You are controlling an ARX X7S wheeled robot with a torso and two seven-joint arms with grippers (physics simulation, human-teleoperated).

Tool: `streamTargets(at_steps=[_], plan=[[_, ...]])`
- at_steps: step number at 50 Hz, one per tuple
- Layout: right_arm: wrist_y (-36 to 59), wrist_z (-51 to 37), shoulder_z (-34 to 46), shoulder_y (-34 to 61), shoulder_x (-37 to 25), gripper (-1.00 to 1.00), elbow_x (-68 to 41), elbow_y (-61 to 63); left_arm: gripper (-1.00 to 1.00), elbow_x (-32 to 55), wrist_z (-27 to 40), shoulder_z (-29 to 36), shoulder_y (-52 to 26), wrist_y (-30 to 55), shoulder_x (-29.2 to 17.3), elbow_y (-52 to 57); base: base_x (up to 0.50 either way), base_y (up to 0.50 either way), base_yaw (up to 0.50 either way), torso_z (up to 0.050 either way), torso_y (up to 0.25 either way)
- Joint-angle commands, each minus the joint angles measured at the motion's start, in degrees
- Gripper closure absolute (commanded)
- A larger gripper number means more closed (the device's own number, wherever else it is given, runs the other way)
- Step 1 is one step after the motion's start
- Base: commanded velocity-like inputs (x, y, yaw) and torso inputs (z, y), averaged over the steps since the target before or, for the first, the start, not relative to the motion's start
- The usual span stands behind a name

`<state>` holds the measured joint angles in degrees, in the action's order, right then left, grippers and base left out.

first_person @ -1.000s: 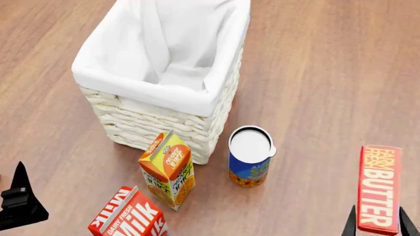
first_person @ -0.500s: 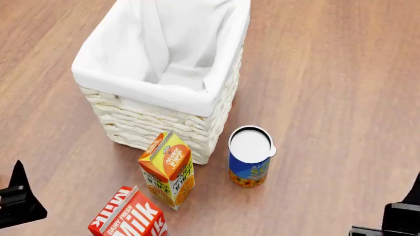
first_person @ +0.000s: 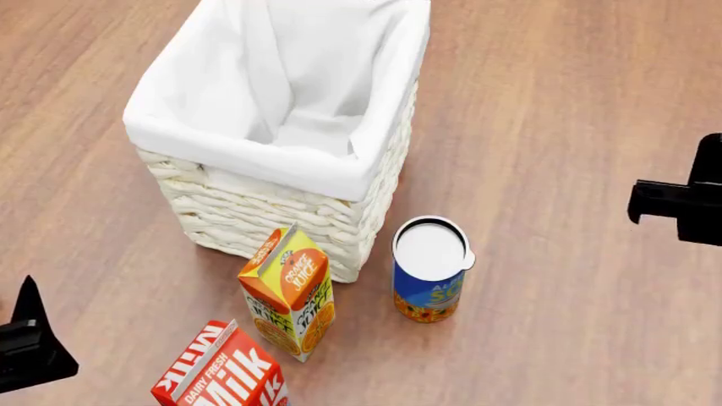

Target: Pick up the butter and put it in the basket.

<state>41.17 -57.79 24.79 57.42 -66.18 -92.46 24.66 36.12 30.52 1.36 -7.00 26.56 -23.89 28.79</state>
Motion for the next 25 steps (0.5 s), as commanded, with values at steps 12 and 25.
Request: streamTargets(at_steps=[12,25], plan=[[17.86,2.54,4.99,31.13,16.56,1.00,-1.72,-23.36,-1.00,-0.65,-3.51,-4.58,-0.02,2.07,3.50,1.23,0.00,0.00,0.00,0.001,0.002],[20.55,12.66,10.69,39.10,26.52,1.00,3.59,-35.00,-1.00,-0.61,-3.15,-4.30,-0.13,1.93,3.61,1.06,0.00,0.00,0.00,0.000,0.002]])
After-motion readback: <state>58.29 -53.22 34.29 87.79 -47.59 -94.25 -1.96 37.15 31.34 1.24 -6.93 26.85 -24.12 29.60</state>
